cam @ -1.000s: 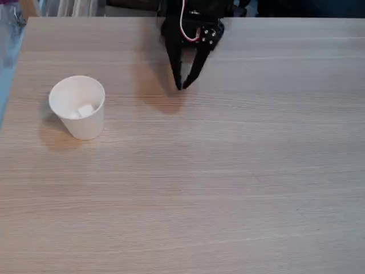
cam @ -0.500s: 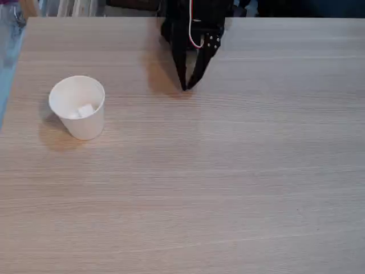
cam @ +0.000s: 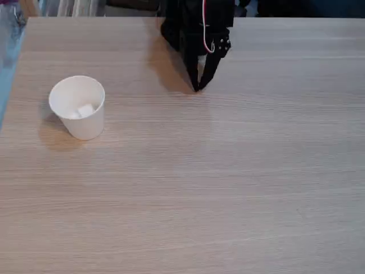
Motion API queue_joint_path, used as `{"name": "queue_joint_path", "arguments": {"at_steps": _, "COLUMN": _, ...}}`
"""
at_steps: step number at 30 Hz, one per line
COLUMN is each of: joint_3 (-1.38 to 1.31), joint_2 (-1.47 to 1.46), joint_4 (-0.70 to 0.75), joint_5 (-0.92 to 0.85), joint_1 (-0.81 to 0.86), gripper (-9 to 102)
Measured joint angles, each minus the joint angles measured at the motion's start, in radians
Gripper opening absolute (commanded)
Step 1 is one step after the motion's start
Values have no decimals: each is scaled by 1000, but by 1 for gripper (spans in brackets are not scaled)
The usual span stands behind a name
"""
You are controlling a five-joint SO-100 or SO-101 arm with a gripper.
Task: Grasp a block and put it in the bin.
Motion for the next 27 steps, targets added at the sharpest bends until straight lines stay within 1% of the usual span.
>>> {"name": "queue_joint_path", "arguments": {"at_steps": 5, "joint_3": 0, "joint_2": 0, "joint_4": 25, "joint_5": 46, "joint_1": 8, "gripper": 0}}
{"name": "queue_joint_path", "arguments": {"at_steps": 12, "joint_3": 0, "joint_2": 0, "joint_4": 25, "joint_5": 48, "joint_1": -41, "gripper": 0}}
{"name": "queue_joint_path", "arguments": {"at_steps": 27, "joint_3": 0, "joint_2": 0, "joint_4": 25, "joint_5": 48, "joint_1": -15, "gripper": 0}}
